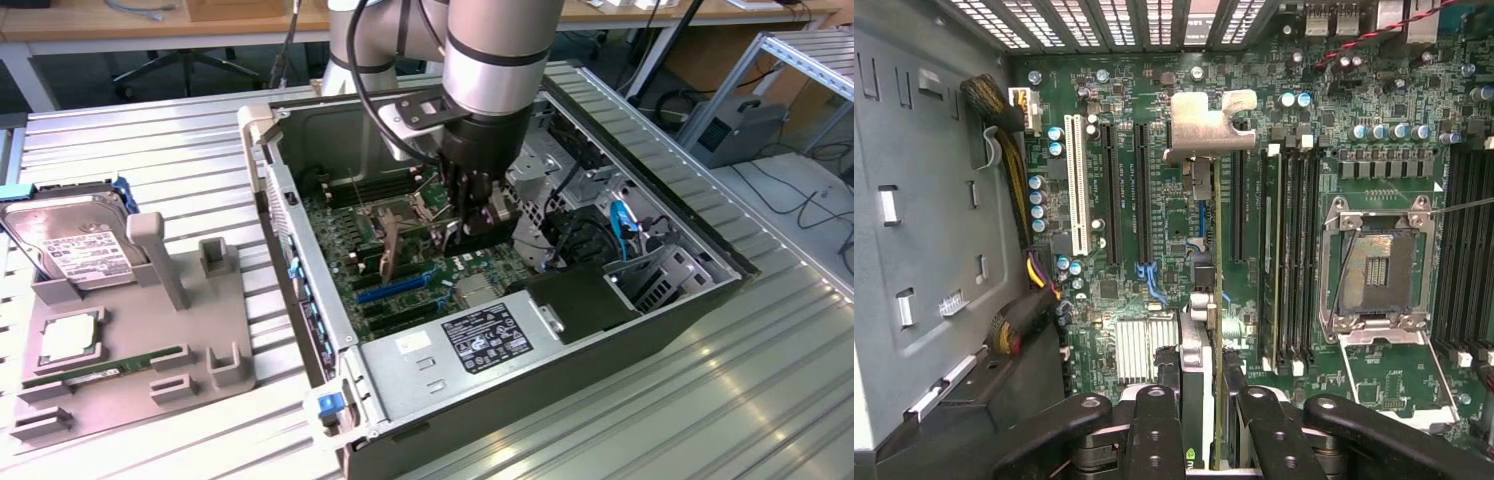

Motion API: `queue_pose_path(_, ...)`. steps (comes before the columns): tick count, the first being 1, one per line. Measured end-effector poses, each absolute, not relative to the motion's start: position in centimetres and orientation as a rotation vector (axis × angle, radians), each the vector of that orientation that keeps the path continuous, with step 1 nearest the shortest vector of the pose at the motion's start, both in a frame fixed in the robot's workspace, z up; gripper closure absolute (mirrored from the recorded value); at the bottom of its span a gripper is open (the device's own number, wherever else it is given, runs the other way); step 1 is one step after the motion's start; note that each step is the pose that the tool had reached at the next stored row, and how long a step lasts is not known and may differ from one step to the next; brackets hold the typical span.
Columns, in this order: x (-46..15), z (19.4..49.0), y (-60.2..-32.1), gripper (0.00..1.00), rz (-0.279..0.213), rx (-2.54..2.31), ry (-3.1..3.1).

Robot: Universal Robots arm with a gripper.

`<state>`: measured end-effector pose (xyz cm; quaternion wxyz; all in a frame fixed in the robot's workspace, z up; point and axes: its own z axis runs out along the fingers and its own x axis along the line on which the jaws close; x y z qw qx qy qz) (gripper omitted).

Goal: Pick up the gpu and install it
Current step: 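Insert the gpu into the slot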

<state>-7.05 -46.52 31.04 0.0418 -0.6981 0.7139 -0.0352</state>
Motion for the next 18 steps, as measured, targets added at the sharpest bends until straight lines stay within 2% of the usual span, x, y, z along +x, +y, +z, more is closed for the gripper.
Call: queue_pose_path(18, -7.78, 30.61, -46.58, 0.73, -0.108, -2.137, 2.185)
